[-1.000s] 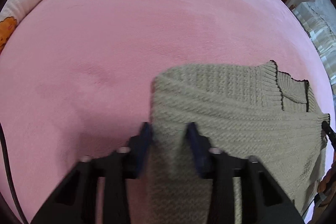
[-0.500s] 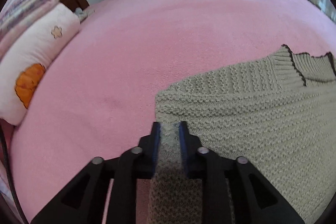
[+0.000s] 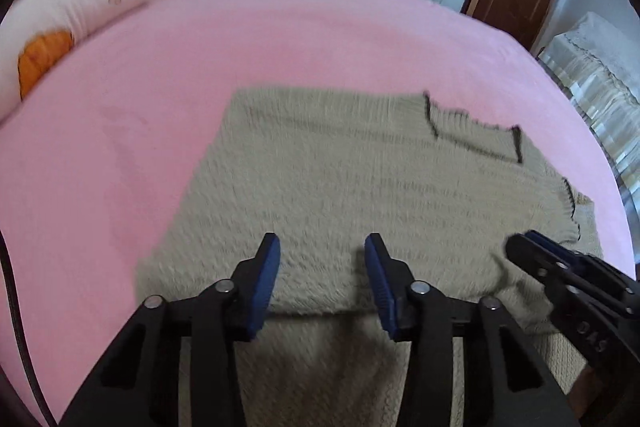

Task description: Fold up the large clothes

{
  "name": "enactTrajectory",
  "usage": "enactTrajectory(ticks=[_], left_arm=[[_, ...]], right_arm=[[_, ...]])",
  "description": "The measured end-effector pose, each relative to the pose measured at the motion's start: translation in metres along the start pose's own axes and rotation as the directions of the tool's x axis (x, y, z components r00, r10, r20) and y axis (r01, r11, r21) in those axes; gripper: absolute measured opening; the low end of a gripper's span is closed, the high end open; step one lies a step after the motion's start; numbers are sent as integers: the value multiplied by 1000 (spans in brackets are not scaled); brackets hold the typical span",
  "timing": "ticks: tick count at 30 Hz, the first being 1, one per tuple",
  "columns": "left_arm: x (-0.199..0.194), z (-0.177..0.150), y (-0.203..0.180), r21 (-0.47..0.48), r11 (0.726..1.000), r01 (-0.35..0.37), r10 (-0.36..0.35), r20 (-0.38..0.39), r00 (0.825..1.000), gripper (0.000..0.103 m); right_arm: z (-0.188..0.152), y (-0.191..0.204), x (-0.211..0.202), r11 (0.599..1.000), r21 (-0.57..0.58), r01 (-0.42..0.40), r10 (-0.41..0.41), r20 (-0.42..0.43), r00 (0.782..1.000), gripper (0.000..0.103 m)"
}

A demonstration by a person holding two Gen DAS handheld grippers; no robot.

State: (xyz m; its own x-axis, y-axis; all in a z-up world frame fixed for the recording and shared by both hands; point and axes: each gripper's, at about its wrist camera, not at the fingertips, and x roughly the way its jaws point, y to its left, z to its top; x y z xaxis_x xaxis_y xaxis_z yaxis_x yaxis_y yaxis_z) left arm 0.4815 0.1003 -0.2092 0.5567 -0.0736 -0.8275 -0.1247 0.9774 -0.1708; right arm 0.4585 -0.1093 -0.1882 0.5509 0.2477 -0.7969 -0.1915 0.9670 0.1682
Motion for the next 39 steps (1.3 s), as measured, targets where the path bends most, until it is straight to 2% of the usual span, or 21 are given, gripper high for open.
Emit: enactTrajectory(ticks=[2,5,7,9,10,11,13,16,18,20,21,23,25,28,31,33,35,37,39], left_arm=[[10,-5,7,11,1000,-11,11,-5,1000,39],[9,-13,7,54,998,-19,19,3,1000,40],[9,-12,13,66,998,-22,21,4,1000,40],[10,-6,30,71,997,-44,43,10,999,38],[11,-6,34,73,996,-44,44,7,999,35],[12,-6,44,71,997,-19,19,-3,1000,34],[14,-8,53,81,996,23,-23,-6,1000,30],[16,-8,51,114,993,15,-15,1,1000,30],[21,-7,46,130,991,-12,12,-1,1000,30],[20,-6,40,144,989,-41,42,-1,999,29],[17,-4,36,157,986,-58,59,-4,998,29],[6,0,31,165,985,-59,63,-18,998,36],[-13,2,28,158,987,-42,44,-12,999,63],[-62,2,29,140,990,-26,18,55,998,81],[-116,-6,30,134,991,0,-13,95,995,91],[-147,-15,31,144,989,16,-32,109,994,92],[-173,-27,30,165,986,2,-23,121,992,92],[-198,-40,29,193,981,-8,-17,132,991,92],[-231,-58,28,215,977,2,-37,156,987,92]], right_arm=[[-5,3,18,1000,2,1,-1,-50,999,19],[-8,-21,22,997,13,79,-78,-41,996,2],[-11,-51,16,989,59,135,-134,-27,991,0],[-15,-93,5,978,133,158,-156,-26,987,0],[-15,-110,0,962,157,224,-222,-36,975,0],[-21,-129,-5,936,176,305,-301,-50,952,0],[-35,-170,-17,919,246,307,-303,-54,951,0],[-49,-204,-30,914,316,255,-255,-40,966,0],[-50,-203,-30,915,302,267,-267,-41,963,0],[-45,-191,-26,910,265,320,-317,-54,947,0],[-44,-187,-27,910,258,324,-320,-58,946,1],[-40,-179,-33,918,267,294,-290,-55,956,4],[-39,-163,-51,929,286,233,-236,-26,971,4],[-40,-144,-89,944,272,184,-199,28,980,5],[-48,-120,-134,959,245,141,-162,68,985,8],[-59,-104,-169,966,233,116,-141,92,986,13],[-70,-90,-199,970,218,106,-134,119,984,28],[-85,-77,-229,973,205,101,-134,153,979,38],[-96,-64,-256,977,192,97,-133,180,975,40]])
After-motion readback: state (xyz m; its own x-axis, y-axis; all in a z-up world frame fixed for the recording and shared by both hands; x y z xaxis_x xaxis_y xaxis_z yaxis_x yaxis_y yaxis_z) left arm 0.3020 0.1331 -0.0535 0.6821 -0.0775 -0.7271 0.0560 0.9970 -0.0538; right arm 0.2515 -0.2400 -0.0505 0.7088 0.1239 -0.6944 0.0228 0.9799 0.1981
